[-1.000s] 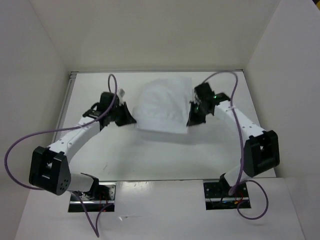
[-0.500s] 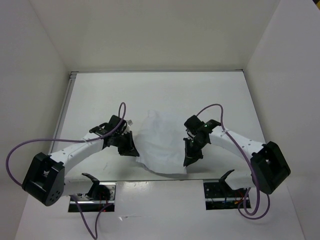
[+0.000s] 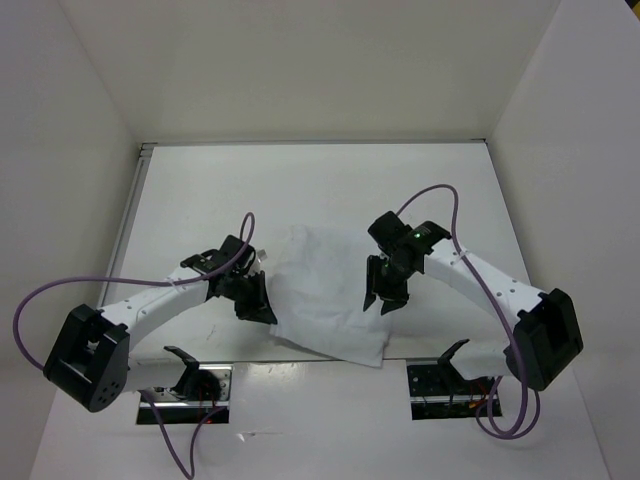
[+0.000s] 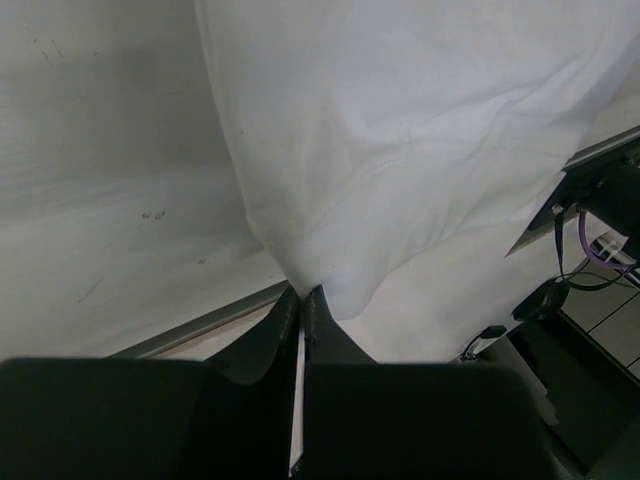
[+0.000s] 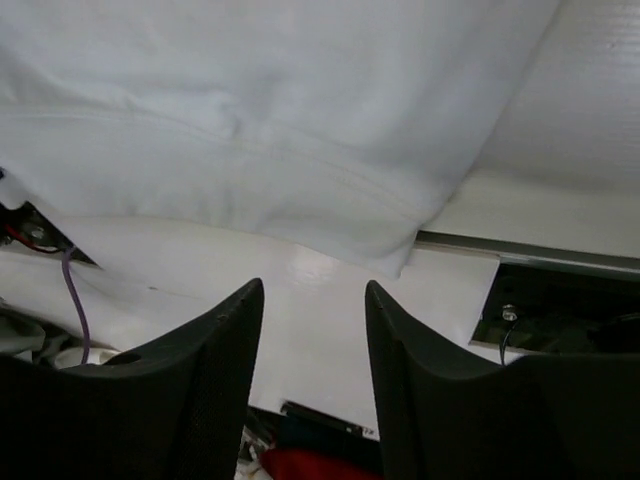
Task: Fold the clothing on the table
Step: Flatten the skirt out, then fold the skirt
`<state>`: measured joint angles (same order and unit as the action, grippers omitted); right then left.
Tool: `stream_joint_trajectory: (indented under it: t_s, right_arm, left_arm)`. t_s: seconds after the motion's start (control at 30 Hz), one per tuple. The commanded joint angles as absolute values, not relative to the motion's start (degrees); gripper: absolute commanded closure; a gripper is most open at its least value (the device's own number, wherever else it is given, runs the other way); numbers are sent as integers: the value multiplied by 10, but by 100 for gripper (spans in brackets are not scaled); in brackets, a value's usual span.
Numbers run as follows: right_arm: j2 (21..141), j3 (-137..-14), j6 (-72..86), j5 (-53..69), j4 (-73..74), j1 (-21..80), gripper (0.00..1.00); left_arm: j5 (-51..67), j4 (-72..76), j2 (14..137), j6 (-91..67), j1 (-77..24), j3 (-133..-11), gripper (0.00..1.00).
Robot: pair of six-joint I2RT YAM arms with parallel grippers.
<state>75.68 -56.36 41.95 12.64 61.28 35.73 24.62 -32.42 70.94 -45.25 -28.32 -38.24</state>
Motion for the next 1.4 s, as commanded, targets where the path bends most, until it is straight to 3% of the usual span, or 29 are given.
stream_joint_trajectory:
  t_s: [0.0,0.1,0.13,0.23,0.3,0.47,0.53,0.57,0.63,0.7,0.83,1.03,1.2,1.33,1.37]
  right_arm:
    - [744,-584,429,86,663,356,49]
    - [730,-542,434,117,668,356,50]
    - [721,-529,434,132,668,356,50]
    - [715,-529,439,132,679,356,50]
    - [743,-529,439,132,679,356,50]
    - [829,-547,445,69,640,350,53]
    - [862,-552,439,62,605,333,76]
    - [877,-552,439,55,593,328,85]
    - [917,-559,439,43,561,322,98]
    - [955,-559,434,43,541,322,100]
    - [1000,-559,421,43,500,301,100]
    - [1066,-610,378,16,479,254,100]
    - [1136,-735,324,-12,473,180,100]
    - [1136,-813,305,-12,473,160,97]
    - [1106,-820,298,-6,473,160,85]
  left_arm:
    - [265,-338,702,-451,-286,-380,97]
    - [265,-363,697,-451,-291,-380,55]
    - [265,-368,688,-451,-291,-380,47]
    - [259,-374,681,-456,-297,-373,33]
    - [259,-366,701,-462,-297,-367,31]
    - [237,-336,797,-455,-303,-384,31]
    - [222,-324,822,-446,-303,-403,35]
    - [216,-323,844,-440,-303,-416,52]
    - [206,-308,873,-434,-303,-454,75]
    - [200,-297,895,-434,-303,-472,90]
    - [200,-279,972,-434,-303,-490,99]
    - [177,-268,1028,-423,-297,-531,99]
    - [153,-275,1079,-409,-266,-591,92]
    - [131,-294,1071,-396,-239,-635,75]
    - [126,-294,1058,-396,-239,-635,54]
